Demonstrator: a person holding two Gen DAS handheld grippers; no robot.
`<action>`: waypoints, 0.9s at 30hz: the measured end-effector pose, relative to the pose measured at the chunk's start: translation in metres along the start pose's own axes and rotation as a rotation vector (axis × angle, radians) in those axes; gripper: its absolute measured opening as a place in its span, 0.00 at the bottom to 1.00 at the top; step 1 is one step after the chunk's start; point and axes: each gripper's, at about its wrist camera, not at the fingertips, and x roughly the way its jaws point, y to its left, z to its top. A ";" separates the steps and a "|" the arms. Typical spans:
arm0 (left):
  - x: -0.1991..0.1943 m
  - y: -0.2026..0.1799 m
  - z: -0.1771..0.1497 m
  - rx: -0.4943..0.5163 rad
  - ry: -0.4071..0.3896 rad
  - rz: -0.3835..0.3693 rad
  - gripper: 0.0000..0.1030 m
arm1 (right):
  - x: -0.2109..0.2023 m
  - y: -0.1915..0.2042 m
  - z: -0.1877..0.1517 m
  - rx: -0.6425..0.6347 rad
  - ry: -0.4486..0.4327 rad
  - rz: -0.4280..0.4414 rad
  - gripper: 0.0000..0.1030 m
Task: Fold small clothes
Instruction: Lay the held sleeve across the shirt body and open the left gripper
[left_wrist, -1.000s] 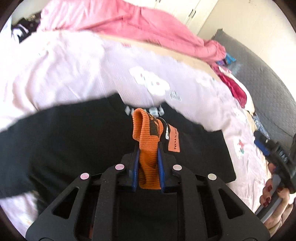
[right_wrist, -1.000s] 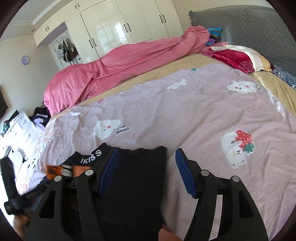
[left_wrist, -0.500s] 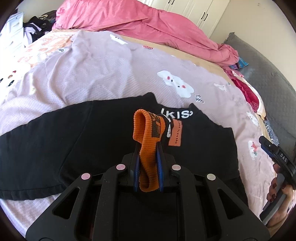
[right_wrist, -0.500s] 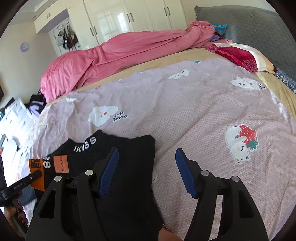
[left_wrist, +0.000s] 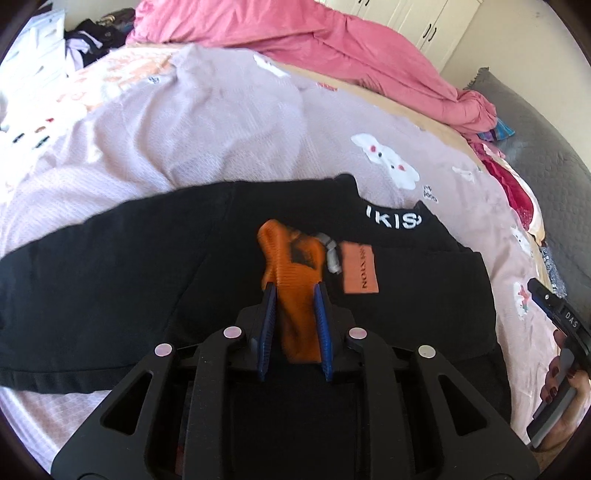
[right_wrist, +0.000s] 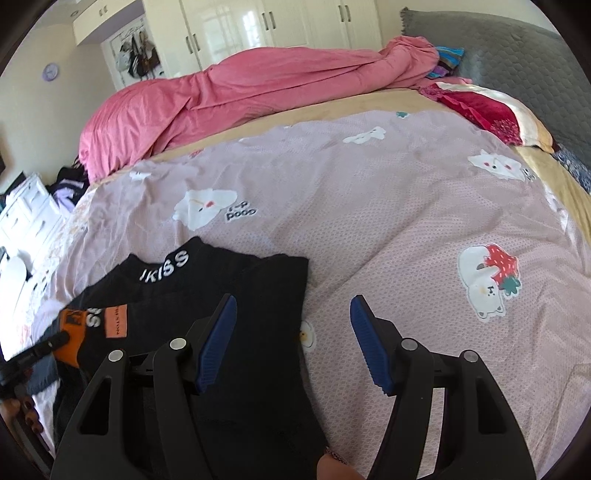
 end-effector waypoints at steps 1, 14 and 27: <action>-0.005 0.000 0.000 0.001 -0.013 -0.003 0.12 | 0.001 0.003 -0.001 -0.010 0.002 0.001 0.61; 0.002 -0.035 -0.001 0.109 0.005 -0.058 0.26 | 0.007 0.038 -0.013 -0.139 0.037 0.049 0.61; 0.042 -0.019 -0.030 0.124 0.104 0.009 0.28 | 0.014 0.052 -0.022 -0.184 0.057 0.088 0.61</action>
